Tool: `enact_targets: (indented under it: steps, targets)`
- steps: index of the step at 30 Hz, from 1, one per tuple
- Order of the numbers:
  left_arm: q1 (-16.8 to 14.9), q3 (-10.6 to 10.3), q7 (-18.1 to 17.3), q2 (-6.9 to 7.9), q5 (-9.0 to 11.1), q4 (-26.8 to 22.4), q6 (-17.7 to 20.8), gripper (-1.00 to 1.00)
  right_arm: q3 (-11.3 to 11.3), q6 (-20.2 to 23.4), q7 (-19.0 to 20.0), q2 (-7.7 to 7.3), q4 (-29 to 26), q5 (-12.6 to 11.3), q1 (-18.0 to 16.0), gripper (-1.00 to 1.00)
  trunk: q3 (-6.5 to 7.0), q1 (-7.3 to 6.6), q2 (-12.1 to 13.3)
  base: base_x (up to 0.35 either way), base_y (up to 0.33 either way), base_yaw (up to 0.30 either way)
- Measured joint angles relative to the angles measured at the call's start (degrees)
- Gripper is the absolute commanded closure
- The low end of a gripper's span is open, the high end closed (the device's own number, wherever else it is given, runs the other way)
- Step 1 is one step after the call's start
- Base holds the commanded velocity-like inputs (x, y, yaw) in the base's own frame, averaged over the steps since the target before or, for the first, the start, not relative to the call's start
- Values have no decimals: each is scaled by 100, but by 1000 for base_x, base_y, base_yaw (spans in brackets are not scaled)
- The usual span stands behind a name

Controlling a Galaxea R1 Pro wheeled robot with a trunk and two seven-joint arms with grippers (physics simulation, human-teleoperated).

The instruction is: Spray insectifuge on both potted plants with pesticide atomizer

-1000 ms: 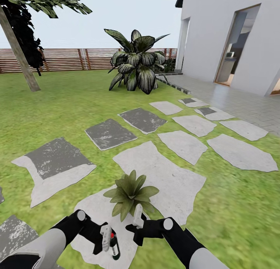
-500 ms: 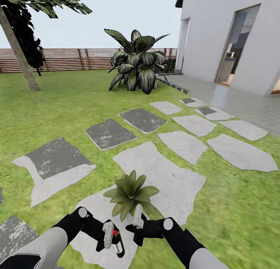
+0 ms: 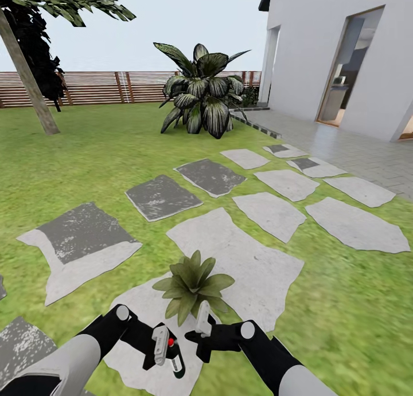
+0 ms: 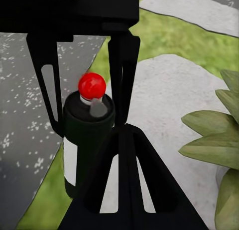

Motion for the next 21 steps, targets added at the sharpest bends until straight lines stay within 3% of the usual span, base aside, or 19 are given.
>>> enact_targets:
  steps: [4,9,15,19,21]
  targets:
    - [0,1,12,-36,6,-1,4,100,0,0,0,4,0,1,0,100,0,0,0,0,0,0]
    - [0,1,53,-187,3,-1,6,100,0,0,0,5,0,1,0,100,0,0,0,0,0,0]
    - [-2,-15,66,-208,47,-1,9,100,0,0,0,5,0,-1,0,100,0,0,0,0,0,0]
    - [0,-40,57,-194,457,-1,3,100,0,0,0,5,0,1,0,100,0,0,0,0,0,0]
    - [0,-55,53,-192,537,-1,0,100,0,0,0,5,0,0,0,100,0,0,0,0,0,0]
